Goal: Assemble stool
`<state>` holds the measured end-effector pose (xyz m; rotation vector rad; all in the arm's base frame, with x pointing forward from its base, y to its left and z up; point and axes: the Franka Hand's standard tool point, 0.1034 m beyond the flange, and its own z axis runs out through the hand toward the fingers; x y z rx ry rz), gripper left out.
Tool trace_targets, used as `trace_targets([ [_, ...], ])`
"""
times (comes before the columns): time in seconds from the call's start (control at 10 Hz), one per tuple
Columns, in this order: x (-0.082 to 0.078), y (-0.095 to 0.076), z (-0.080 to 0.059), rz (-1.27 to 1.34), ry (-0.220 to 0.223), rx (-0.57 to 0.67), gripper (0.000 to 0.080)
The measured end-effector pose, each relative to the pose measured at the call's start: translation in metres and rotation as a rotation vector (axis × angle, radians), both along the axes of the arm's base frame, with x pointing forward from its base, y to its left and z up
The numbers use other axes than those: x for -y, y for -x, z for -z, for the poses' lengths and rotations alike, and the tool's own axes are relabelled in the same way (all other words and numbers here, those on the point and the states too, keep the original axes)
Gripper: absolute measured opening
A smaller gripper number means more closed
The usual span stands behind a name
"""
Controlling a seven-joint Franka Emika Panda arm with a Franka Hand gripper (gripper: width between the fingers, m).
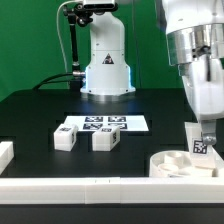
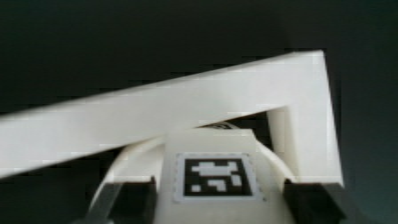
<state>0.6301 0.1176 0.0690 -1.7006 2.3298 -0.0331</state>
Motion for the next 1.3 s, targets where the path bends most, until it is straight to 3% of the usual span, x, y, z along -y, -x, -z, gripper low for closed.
trace_targets([
  [0.4,0.0,0.001,0.001,0.272,-0.098,-0.032,0.0341],
  [0.8,-0.001,0.002,0.001,0.299,-0.116,-0.035,0.0362],
  [0.9,-0.001,0.002,0.001,0.297,-0.116,-0.034,0.0539],
  [1.0,-0.001,-0.001,-0.006,0.276,-0.116,-0.022,0.0624],
  [1.2,-0.002,-0.006,-0.026,0.251,-0.13,0.01,0.0645],
  [1.3,-0.003,-0.008,-0.03,0.237,-0.129,0.017,0.0645],
])
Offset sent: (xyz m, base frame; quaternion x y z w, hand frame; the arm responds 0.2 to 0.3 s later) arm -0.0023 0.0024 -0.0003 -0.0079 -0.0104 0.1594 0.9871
